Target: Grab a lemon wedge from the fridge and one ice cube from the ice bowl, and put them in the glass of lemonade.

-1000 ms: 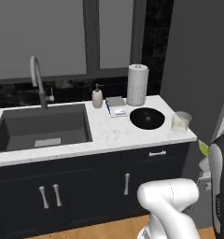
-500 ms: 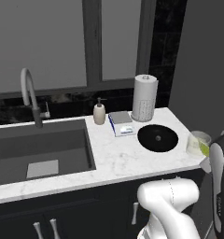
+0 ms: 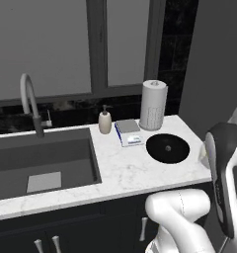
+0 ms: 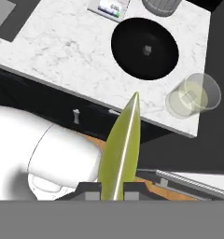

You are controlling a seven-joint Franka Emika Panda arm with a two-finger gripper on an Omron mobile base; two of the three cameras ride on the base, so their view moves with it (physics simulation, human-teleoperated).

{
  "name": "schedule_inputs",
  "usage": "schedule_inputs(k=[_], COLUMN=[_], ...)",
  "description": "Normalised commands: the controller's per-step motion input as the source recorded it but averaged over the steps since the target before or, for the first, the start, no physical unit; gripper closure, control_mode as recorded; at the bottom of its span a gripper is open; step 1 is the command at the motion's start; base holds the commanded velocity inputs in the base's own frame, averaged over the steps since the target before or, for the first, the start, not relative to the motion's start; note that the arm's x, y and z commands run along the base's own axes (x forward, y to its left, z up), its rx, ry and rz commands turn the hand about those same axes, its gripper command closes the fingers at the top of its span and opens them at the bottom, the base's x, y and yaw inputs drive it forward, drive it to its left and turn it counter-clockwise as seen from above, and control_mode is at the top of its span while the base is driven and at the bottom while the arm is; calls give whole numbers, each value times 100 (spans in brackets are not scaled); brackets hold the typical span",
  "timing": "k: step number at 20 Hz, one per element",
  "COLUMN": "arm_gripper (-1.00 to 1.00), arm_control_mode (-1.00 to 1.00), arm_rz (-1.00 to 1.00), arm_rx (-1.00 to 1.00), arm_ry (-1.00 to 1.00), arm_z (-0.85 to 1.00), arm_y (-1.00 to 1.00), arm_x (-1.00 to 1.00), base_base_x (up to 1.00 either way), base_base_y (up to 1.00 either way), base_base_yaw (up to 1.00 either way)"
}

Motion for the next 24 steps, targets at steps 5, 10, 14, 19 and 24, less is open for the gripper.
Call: schedule_inputs(k=[5,10,14,19,24], arm_gripper=[100,100,100,100,100], arm_control_mode=[-100,-100,-100,-100,-100], arm_rz=[-25,-24,-22,-16,-7], arm_rx=[0,0,0,0,9], arm_ry=[8,1,0,0,-1], arm_z=[-3,-20,-23,-26,-23], arm_y=[-6,-31,-49,-33,-49], arm_x=[25,32,59,96,79], base_base_x=[0,0,0,0,0], base_base_y=[0,0,0,0,0], base_base_yaw=[0,0,0,0,0])
